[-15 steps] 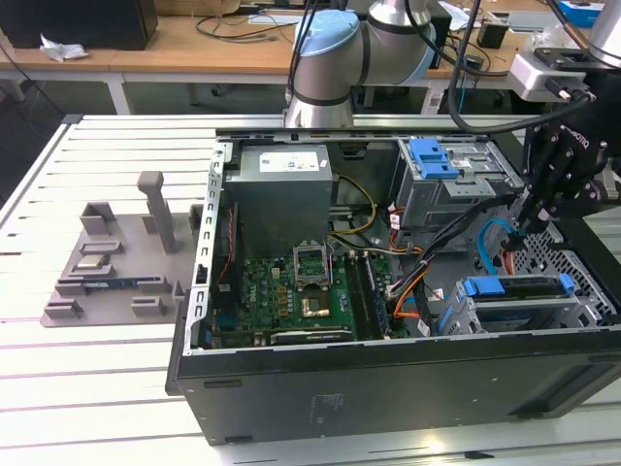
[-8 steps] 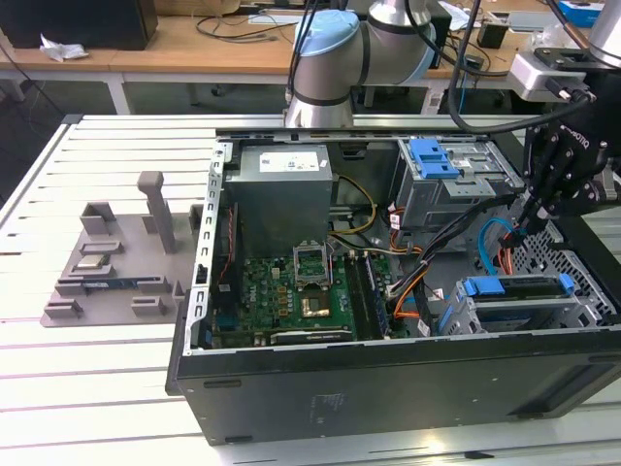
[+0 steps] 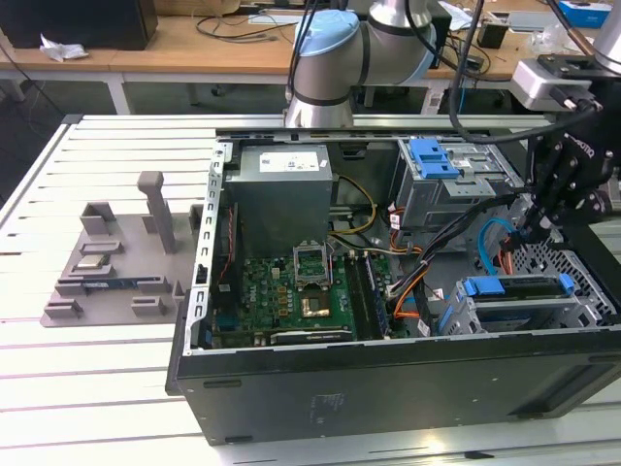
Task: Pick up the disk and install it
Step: 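Insert the first disk wire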
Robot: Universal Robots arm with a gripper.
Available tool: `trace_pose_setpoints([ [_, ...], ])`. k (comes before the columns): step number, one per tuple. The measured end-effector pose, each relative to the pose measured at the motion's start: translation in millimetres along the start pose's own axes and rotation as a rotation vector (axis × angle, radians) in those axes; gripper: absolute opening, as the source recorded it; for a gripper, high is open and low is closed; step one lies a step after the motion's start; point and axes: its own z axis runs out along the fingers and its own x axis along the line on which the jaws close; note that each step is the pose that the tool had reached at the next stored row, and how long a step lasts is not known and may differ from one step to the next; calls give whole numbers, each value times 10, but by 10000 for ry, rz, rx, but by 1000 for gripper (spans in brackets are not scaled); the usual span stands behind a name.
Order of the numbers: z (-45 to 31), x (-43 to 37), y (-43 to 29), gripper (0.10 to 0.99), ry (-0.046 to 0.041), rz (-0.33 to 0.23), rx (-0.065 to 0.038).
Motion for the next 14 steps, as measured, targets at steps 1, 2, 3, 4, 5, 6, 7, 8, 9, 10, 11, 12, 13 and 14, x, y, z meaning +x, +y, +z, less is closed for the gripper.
trace_pose_setpoints([
  [1, 2, 45, 5, 165, -1, -1, 0],
  [2, 3, 89, 9, 165, 2, 0, 1],
  [3, 5, 133, 10, 165, -1, 0, 0],
  [4, 7, 184, 9, 165, -1, -1, 0],
  [5, 10, 264, 9, 165, 0, -1, 0],
  [6, 16, 292, 8, 165, 0, -2, 1],
  [7, 26, 299, 7, 165, -2, -3, 0],
  [8, 42, 300, 7, 165, 0, -3, 1],
  [9, 54, 301, 8, 165, 0, -2, 1],
  [10, 80, 301, 7, 165, 0, -4, 0],
  [11, 96, 311, 7, 165, 2, -7, 1],
  [12, 101, 326, 7, 165, 0, -7, 1],
  [13, 105, 339, 6, 165, 0, -9, 1],
  [14, 113, 350, 7, 165, -1, -11, 1],
])
